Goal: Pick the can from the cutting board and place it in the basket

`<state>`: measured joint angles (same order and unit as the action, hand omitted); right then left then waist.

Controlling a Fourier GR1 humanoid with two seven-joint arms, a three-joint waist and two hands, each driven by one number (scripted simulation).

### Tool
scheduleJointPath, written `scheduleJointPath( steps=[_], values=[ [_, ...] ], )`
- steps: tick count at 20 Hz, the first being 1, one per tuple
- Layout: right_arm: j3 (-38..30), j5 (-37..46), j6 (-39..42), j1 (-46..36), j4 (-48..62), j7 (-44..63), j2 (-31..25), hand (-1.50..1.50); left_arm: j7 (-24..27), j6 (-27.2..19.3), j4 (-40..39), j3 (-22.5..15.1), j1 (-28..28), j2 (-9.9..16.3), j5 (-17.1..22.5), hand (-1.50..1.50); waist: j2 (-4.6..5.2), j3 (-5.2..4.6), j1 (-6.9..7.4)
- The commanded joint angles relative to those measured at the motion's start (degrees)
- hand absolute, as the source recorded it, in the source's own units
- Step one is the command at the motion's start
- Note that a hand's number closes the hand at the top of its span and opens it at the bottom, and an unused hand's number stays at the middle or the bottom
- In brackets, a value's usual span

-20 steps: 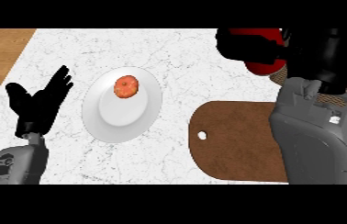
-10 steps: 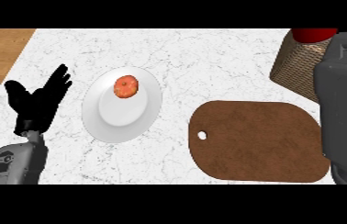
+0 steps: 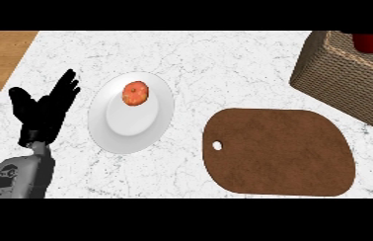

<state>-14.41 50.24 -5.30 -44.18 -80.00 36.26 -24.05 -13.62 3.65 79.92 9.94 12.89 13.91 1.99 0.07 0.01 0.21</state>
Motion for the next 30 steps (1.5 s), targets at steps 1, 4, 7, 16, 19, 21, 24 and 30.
scheduleJointPath(
  steps=[1, 4, 7, 16, 19, 21, 24, 30],
  values=[
    [-4.6, -4.7, -4.2, -0.4, 7.6, -7.7, -1.7, 1.5, 0.2, 0.2, -0.3, -0.4, 0.3, -0.6, 0.0, 0.0, 0.08, 0.01, 0.22],
    [-5.9, -5.3, -8.4, 2.1, 13.1, -13.1, -1.9, 1.5, -4.2, -1.3, 6.9, -1.5, -2.2, -1.1, -0.6, 0.0, 0.01, 0.04, 0.57],
    [-4.9, -5.5, -10.3, 0.8, 16.2, -14.4, -1.1, 1.5, -0.4, 0.3, -3.5, 1.0, 4.0, 0.9, -0.2, 0.0, 0.12, 0.0, 0.1],
    [-9.9, -8.2, -20.4, -1.2, 31.0, -21.5, -3.7, -1.5, -0.6, 0.8, 0.6, -0.5, -0.2, -0.7, -0.3, 0.0, 0.14, 0.02, 0.5],
    [-10.4, -10.9, -20.4, -3.2, 32.2, -26.4, -4.0, -1.5, -1.0, 0.4, -0.9, 0.9, 2.9, 0.5, -0.2, 0.0, 0.19, 0.02, 0.49],
    [-13.9, -15.5, -19.1, -1.4, 29.9, -28.6, -5.9, -1.5, -2.1, 0.2, 3.7, -1.2, -1.3, -1.6, -0.5, 0.0, 0.0, 0.04, 0.32],
    [-17.0, -16.8, -25.0, 0.3, 27.8, -25.6, -4.1, -1.5, 1.0, 2.1, 0.2, 1.2, -2.6, 0.3, 0.8, 0.0, -0.08, 0.01, -0.16],
    [-27.5, -28.1, -20.6, 1.3, 23.9, -25.3, -11.3, -1.5, -1.4, -1.1, -0.3, 1.0, 1.1, -0.5, -0.8, 0.0, -0.3, 0.06, -1.4]
  ],
)
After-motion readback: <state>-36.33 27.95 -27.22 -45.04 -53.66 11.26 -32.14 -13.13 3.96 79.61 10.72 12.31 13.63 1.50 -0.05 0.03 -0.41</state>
